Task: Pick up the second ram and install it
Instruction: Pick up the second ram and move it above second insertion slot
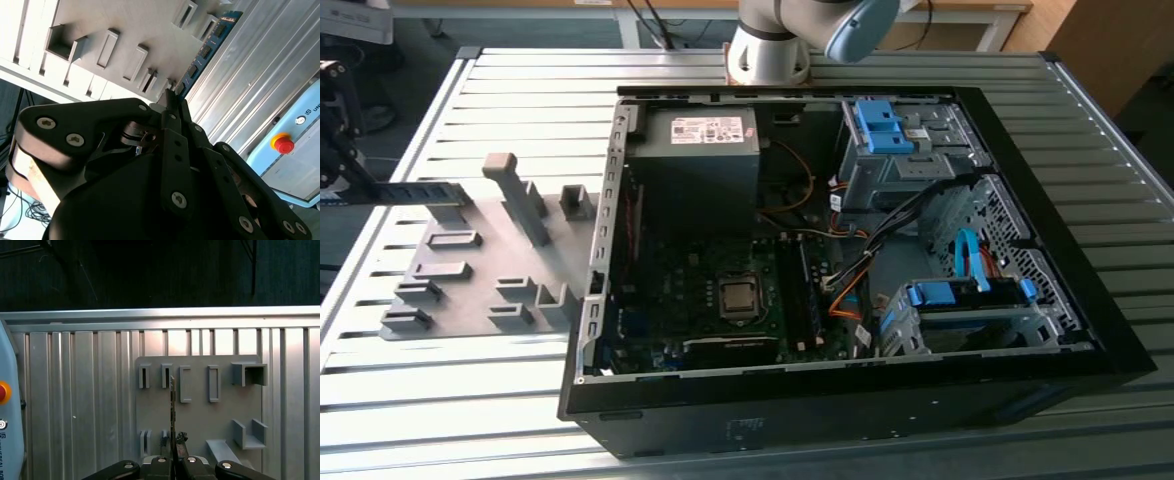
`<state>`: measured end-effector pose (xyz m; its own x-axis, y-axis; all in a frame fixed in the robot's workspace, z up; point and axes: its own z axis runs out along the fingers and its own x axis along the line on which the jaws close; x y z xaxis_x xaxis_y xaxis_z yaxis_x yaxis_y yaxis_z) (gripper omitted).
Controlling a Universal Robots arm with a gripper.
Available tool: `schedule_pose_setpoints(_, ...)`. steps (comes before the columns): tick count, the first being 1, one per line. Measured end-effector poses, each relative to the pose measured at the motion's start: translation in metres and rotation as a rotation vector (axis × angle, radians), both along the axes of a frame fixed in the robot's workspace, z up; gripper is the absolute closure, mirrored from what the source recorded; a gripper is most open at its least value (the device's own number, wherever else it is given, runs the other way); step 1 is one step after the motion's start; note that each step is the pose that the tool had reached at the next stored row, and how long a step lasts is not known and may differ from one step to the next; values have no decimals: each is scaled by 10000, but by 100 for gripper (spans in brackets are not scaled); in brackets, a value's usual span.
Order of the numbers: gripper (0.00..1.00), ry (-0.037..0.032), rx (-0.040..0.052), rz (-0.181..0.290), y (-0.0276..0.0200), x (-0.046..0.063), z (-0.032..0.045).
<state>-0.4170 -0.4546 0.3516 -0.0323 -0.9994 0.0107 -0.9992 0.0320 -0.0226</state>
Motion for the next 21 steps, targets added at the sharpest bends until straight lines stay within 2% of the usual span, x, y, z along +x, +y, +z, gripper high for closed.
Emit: schedule_pose_setpoints(21, 86, -2, 1, 0, 0, 0, 195)
